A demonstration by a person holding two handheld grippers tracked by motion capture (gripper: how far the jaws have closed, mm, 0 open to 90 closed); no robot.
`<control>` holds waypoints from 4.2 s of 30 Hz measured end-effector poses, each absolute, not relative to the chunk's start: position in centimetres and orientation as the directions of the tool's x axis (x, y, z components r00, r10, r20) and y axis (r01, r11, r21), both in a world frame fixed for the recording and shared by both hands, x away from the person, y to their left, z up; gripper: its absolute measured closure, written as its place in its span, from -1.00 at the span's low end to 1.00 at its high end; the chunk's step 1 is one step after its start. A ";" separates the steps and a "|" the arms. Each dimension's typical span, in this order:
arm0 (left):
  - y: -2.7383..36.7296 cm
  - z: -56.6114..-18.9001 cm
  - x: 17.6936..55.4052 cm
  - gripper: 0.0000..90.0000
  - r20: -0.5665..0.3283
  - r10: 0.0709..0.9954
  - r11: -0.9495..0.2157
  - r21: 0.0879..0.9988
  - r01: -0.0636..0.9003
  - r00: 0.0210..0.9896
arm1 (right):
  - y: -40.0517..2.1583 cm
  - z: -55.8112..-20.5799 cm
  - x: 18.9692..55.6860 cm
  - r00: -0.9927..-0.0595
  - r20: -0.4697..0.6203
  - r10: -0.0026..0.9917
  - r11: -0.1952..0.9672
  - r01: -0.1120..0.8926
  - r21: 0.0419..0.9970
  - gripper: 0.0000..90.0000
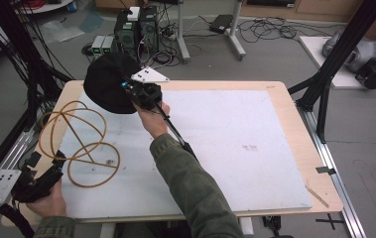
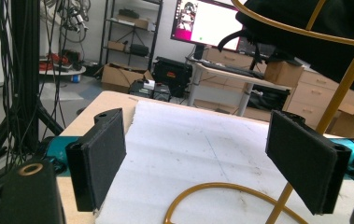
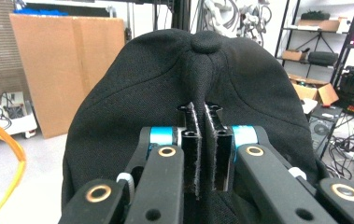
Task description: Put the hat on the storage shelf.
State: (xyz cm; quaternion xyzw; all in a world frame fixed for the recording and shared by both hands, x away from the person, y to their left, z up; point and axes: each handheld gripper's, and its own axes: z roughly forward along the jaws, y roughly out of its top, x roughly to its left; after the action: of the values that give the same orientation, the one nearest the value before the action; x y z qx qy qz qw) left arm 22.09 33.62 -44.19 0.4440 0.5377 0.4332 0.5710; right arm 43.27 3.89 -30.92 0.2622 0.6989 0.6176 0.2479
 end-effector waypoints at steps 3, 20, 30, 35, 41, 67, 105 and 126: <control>33.6 -44.2 22.1 -0.55 -0.231 0.972 0.232 0.973 -0.017 0.050 | 3.5 -30.4 43.1 -0.736 -0.012 0.677 0.083 0.060 0.995 0.93; 33.5 -44.2 22.3 -0.55 -0.237 0.970 0.239 0.971 -0.021 0.056 | 1.6 -27.9 42.0 -0.762 0.057 0.645 -0.056 0.027 0.998 0.93; 33.5 -44.2 22.2 -0.54 -0.243 0.968 0.244 0.970 -0.020 0.059 | 1.7 -26.2 39.8 -0.825 0.075 0.560 -0.116 0.011 0.993 0.93; 33.5 -44.2 22.2 -0.54 -0.245 0.968 0.247 0.969 -0.023 0.058 | 2.2 -25.9 39.2 -0.843 0.072 0.533 -0.116 0.012 0.993 0.93; 33.6 -44.2 22.3 -0.54 -0.245 0.968 0.246 0.969 -0.018 0.056 | 2.8 -25.5 38.4 -0.872 0.079 0.483 -0.131 0.017 0.991 0.93; 33.7 -44.3 22.3 -0.53 -0.257 0.965 0.259 0.966 -0.015 0.058 | 6.0 -25.4 35.9 -0.977 0.084 0.198 -0.034 0.079 0.996 0.93; 33.8 -44.4 22.3 -0.53 -0.265 0.962 0.266 0.964 -0.007 0.059 | 8.3 -26.7 35.0 -0.990 0.047 0.133 0.156 0.068 0.985 0.86; 33.8 -44.4 22.3 -0.53 -0.263 0.963 0.264 0.965 -0.010 0.059 | 8.2 -27.7 35.8 -0.980 0.143 0.142 0.143 0.163 0.976 -0.17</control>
State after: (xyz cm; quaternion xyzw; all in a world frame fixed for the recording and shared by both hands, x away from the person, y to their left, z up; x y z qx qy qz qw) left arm 22.29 33.80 -44.39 0.4390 0.5430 0.4189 0.5805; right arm 35.81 8.23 -27.67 0.1007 0.7558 0.6469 -0.0081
